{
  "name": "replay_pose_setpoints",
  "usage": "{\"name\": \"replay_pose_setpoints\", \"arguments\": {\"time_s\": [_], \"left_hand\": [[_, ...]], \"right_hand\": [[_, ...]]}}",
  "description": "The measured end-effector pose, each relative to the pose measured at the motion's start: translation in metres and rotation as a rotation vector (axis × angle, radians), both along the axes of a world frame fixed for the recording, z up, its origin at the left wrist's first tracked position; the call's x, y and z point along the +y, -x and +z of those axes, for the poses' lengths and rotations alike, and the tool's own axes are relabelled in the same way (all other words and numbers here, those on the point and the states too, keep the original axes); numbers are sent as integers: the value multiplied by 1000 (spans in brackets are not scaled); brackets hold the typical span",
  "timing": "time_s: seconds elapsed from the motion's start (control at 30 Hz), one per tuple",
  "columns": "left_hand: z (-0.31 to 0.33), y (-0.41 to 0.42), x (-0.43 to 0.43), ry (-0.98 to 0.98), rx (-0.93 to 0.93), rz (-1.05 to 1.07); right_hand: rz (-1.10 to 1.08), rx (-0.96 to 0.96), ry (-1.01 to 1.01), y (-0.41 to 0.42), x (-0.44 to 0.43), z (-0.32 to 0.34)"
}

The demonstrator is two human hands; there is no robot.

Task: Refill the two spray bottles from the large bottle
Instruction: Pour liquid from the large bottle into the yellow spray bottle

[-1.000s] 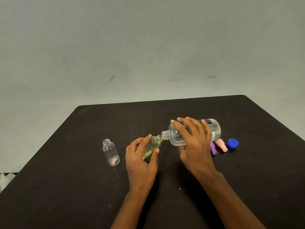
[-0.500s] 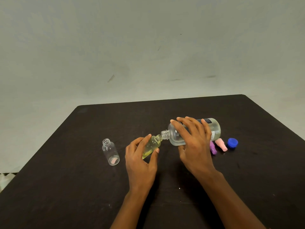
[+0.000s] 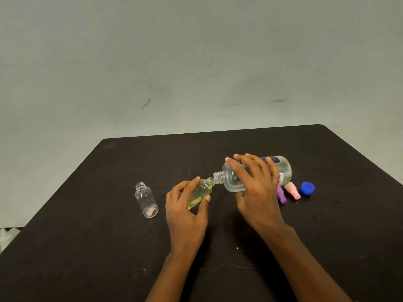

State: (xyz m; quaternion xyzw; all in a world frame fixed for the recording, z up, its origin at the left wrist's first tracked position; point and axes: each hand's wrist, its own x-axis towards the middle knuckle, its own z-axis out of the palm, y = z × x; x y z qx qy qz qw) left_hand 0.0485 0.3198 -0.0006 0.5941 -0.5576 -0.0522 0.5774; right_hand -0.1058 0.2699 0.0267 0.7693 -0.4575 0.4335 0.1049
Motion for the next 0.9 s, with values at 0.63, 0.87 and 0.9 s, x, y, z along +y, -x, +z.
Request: {"name": "replay_pose_setpoints", "arguments": {"time_s": [0.63, 0.87, 0.9], "left_hand": [[1, 1, 1, -7, 14, 5], [2, 1, 2, -9, 17, 6], [2, 1, 2, -8, 18, 7]], "right_hand": [[3, -1, 13, 0, -1, -2], [4, 5, 17, 0, -1, -1], [4, 6, 16, 0, -1, -1]]}}
